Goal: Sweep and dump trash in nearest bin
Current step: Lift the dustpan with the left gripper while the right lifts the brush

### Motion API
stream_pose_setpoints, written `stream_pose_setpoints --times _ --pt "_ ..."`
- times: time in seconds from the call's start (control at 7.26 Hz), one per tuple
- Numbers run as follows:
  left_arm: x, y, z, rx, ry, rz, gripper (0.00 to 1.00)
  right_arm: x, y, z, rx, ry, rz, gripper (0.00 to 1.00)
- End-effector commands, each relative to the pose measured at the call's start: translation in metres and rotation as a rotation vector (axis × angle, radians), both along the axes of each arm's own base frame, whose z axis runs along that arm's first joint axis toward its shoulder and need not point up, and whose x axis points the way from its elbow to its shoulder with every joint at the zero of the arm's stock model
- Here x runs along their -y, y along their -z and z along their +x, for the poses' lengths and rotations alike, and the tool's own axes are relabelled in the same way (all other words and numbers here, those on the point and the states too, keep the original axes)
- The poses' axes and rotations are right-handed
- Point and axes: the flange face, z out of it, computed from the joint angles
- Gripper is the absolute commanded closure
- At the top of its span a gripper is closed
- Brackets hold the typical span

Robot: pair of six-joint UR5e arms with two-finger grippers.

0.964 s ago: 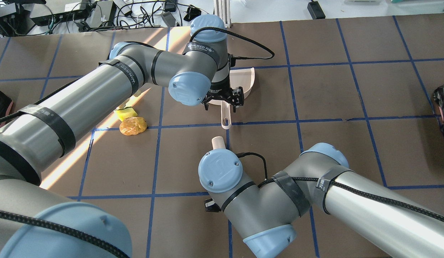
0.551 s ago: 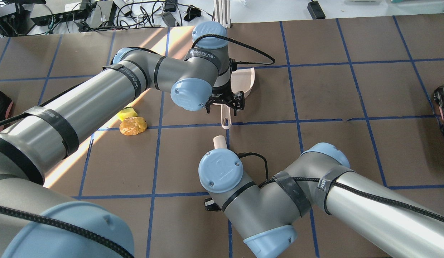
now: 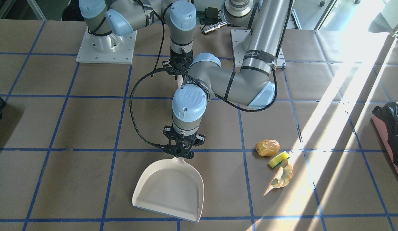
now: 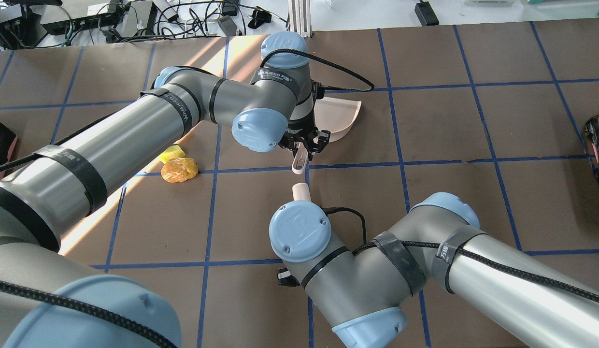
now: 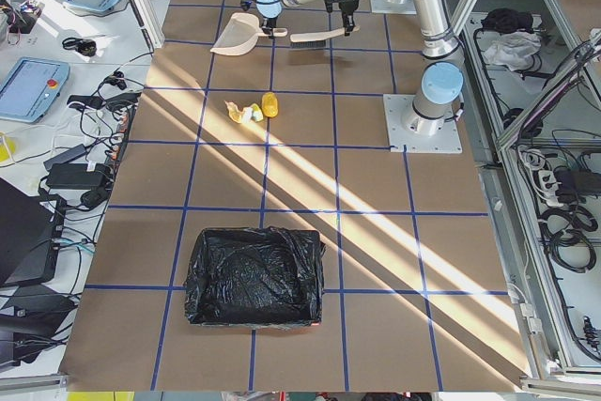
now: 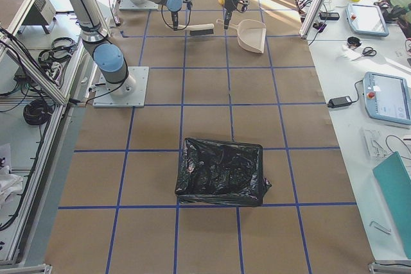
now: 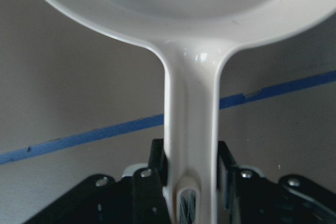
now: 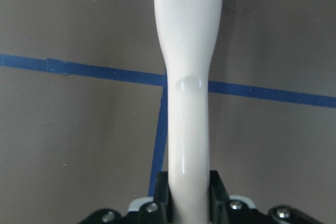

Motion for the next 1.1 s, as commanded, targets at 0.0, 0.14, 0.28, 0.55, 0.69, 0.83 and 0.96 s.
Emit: stream_pose_setpoints --times 0.0,0.14,0.28,0.55,0.69,0.83,0.96 --pt "0.002 -0.032 0.012 0.04 0.076 -0.039 1.0 0.0 0.0 0.0 -0.001 0.0 0.0 0.93" --pt "0.011 -0.051 0.032 0.069 0.1 -0.069 1.0 0.0 -0.001 0.0 0.0 0.001 -0.002 0.93" --pt "0.025 -0.07 0.063 0.065 0.076 -0.098 1.0 0.0 -0.001 0.0 0.0 0.001 -0.002 0.93" --pt "0.045 -0.113 0.14 0.063 0.049 -0.16 1.0 0.0 0.0 0.0 -0.001 0.0 0.0 0.93" --pt "0.045 -0.124 0.156 0.064 0.069 -0.163 1.0 0.0 0.0 0.0 -0.001 0.0 0.0 0.93" --pt "0.044 -0.14 0.17 0.081 0.112 -0.187 1.0 0.0 0.0 0.0 -0.001 0.001 0.0 0.93" --pt "0.047 -0.148 0.205 0.102 0.154 -0.171 1.0 0.0 0.0 0.0 0.001 0.001 -0.001 0.93"
